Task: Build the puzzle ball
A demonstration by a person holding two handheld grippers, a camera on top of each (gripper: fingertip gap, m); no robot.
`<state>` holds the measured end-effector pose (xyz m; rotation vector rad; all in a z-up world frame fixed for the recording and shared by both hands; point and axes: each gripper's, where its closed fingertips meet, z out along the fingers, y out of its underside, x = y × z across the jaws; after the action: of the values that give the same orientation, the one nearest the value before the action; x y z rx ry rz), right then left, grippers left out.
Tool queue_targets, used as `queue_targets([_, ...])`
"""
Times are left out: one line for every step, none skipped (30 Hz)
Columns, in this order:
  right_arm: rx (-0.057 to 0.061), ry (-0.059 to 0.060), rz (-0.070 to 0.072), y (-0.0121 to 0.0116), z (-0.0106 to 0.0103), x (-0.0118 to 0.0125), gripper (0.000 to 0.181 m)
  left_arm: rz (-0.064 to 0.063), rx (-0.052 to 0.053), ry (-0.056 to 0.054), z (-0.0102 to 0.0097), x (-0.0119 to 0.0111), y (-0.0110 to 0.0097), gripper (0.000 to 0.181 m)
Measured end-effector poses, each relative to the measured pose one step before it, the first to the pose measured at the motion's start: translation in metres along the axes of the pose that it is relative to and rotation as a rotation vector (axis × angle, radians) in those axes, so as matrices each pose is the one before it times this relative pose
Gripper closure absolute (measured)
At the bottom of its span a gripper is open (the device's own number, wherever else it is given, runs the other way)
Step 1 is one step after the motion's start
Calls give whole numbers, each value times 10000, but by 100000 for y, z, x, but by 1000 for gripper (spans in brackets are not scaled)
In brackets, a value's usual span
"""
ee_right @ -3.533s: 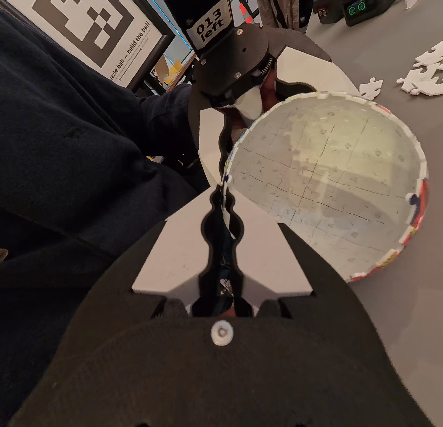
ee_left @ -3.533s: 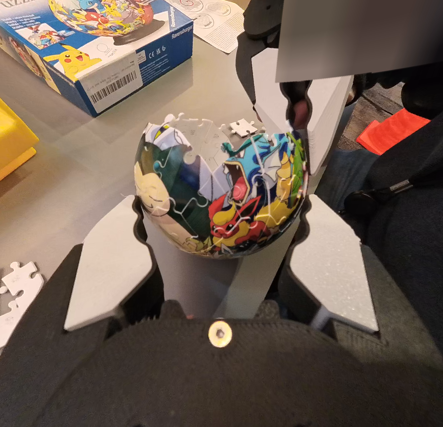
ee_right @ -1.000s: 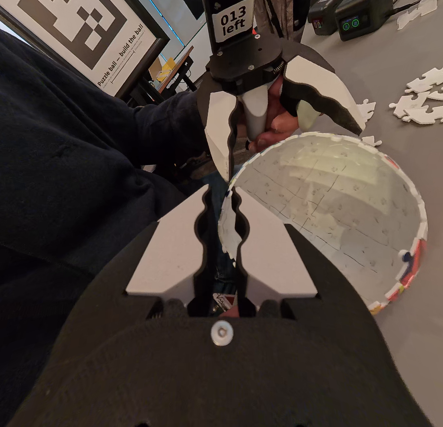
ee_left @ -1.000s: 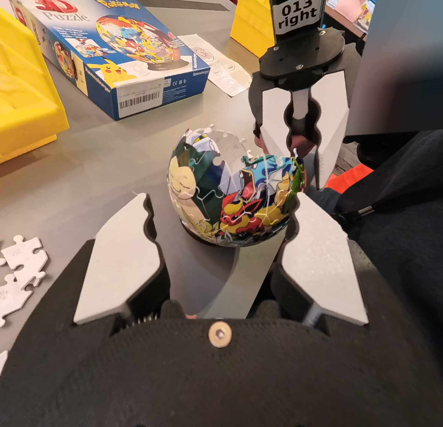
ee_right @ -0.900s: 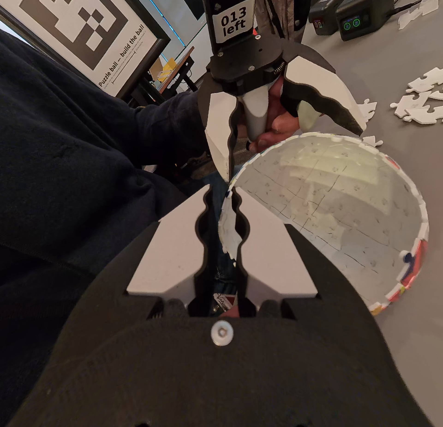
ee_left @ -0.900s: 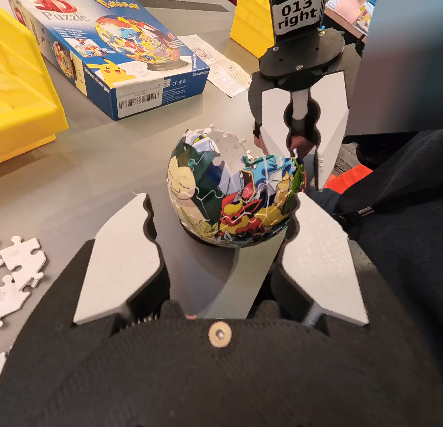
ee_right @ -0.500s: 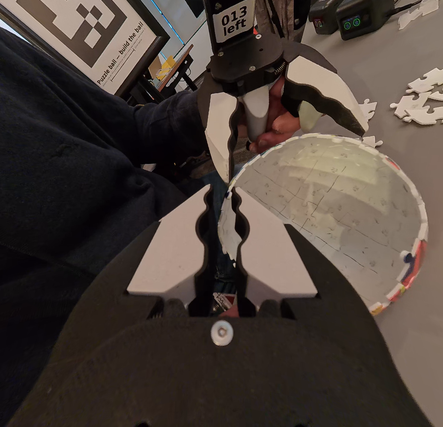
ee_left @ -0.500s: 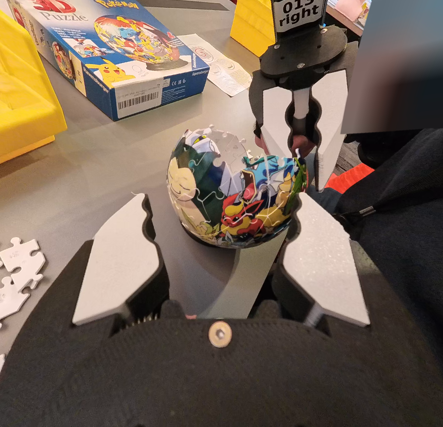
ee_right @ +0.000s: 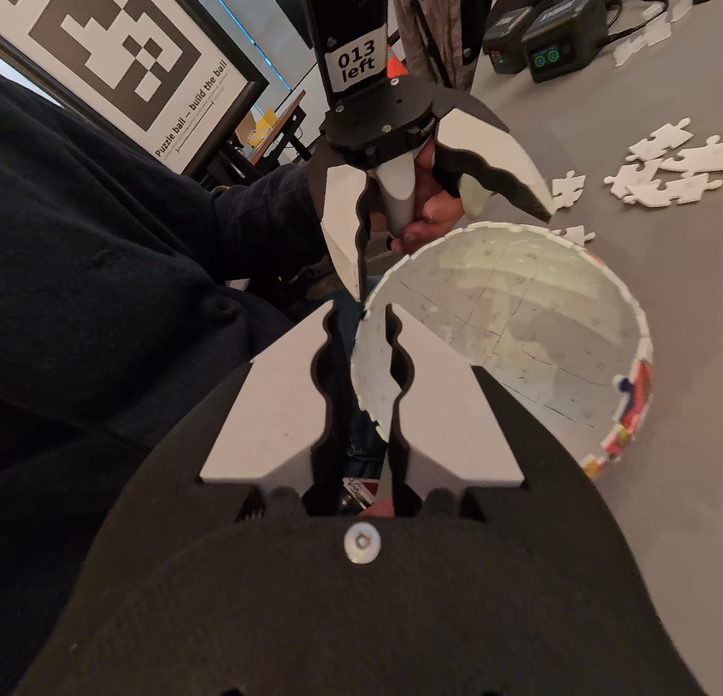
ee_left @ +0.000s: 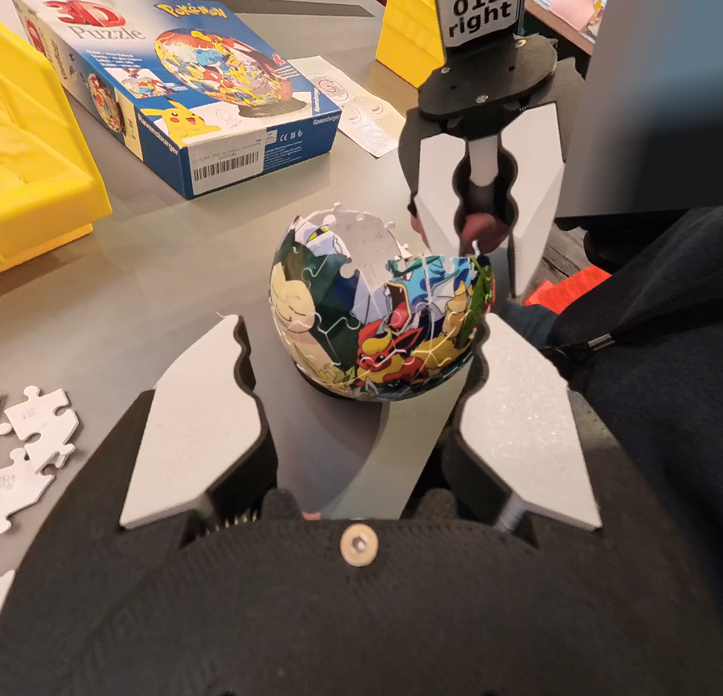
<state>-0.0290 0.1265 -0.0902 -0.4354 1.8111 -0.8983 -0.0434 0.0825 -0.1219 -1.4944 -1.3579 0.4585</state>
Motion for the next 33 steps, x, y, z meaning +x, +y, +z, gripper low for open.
queue_targets([56,137,-46,-127,-376,79,158,-20,-8,-5,-59,16,39,74])
queue_targets([55,125,-45,-136,-429,28,157,5,-36,-26,-91,-14,88,74])
queue_targets([66,148,-44,-145,-514,69,156,-9,17,-46,-131,-47,3,74])
queue_targets([63,201,-80,-129,-595,165,156,-26,46,-34,-147,-26,-31,74])
queue_targets([82,235,-98,-120,-648,241,156,-2,17,-11,-118,52,8,74])
queue_targets([86,223,-52,-121,-669,236,156,33,-31,-28,-67,65,76,74])
queue_targets([91,271,-46,-114,-678,326,155,59,-86,-45,-6,87,158,74])
queue_targets([89,367,-84,-85,-733,480,153,72,-103,-38,47,134,199,75])
queue_targets([130,308,-58,-122,-710,424,152,45,-79,-2,68,176,166,75])
queue_targets([55,272,-22,18,-591,410,152,13,-30,-10,52,147,100,75])
queue_targets([-118,399,-81,297,-403,549,152,11,-25,-56,56,67,84,75])
queue_targets([-166,296,-157,379,-231,293,152,19,-53,-84,68,-14,136,75])
queue_targets([-81,135,-63,248,-139,47,151,5,-55,-56,64,-33,151,76])
queue_targets([31,-14,52,79,-39,-132,150,-16,-20,-46,54,-62,80,76])
queue_targets([-29,-24,82,186,77,-112,149,-48,20,-47,5,-90,-9,76])
queue_targets([-107,-46,-60,313,149,-197,147,-46,38,9,4,-2,-42,77])
queue_targets([-130,-188,-157,348,255,-520,145,-21,15,1,23,2,-31,77])
queue_targets([-129,-112,-69,316,352,-421,143,16,-17,-30,59,-2,13,77])
queue_targets([-210,-39,-51,429,383,-259,141,38,-38,-34,80,-6,51,77])
queue_targets([-214,-7,-61,453,307,-157,141,19,-42,-12,83,21,70,77])
queue_targets([-22,33,-16,168,124,10,141,-1,-30,-14,83,-10,79,77])
queue_targets([119,21,58,-32,-85,90,141,8,-28,-32,57,-63,83,76])
queue_targets([-45,19,22,202,-127,106,142,-14,7,19,15,-29,34,76])
queue_targets([-217,239,-106,455,-90,389,143,-49,15,7,10,-69,13,76])
queue_targets([-203,261,-126,436,-80,384,142,-12,10,0,10,-57,-15,76])
queue_targets([-45,97,0,189,-94,155,142,19,9,4,3,-47,-36,76])
queue_targets([89,-25,101,-19,-134,21,143,18,0,11,-7,-38,-10,76])
queue_targets([66,5,57,-15,-170,46,143,8,7,7,-1,-69,-20,76])
queue_targets([12,93,-8,54,-199,166,143,-10,0,5,-19,-100,5,76])
queue_targets([33,115,13,14,-213,255,143,19,-6,11,-39,-107,24,76])
queue_targets([46,100,36,-11,-233,262,143,18,-10,-38,-69,-184,51,76])
queue_targets([45,120,16,-28,-227,283,143,-26,-2,-48,-85,-212,49,76])
queue_targets([25,142,-20,-7,-204,295,143,-10,5,-64,-110,-210,33,76])
